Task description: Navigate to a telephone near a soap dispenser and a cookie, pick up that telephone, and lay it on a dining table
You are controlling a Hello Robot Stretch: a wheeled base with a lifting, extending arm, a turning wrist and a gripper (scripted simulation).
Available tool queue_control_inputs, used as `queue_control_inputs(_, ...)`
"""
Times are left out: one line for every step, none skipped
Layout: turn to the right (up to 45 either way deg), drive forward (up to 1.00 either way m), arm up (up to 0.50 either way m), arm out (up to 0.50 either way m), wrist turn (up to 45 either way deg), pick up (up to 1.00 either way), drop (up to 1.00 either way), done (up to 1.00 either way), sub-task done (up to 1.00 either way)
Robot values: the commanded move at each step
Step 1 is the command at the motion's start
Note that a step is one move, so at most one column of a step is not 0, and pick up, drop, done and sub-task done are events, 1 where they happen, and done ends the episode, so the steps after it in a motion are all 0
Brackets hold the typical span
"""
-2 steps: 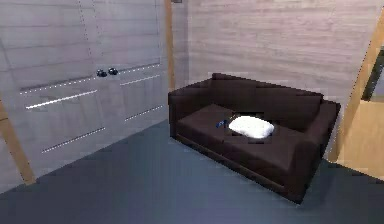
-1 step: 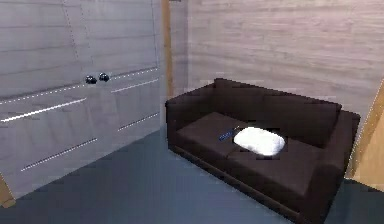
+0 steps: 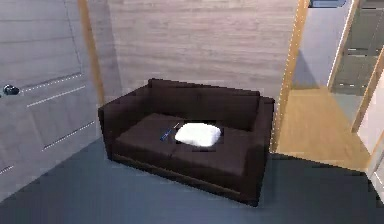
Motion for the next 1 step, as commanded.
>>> queue_control_inputs(0.0,0.5,0.0,0.0,0.0,0.0,0.0,0.0,0.0)
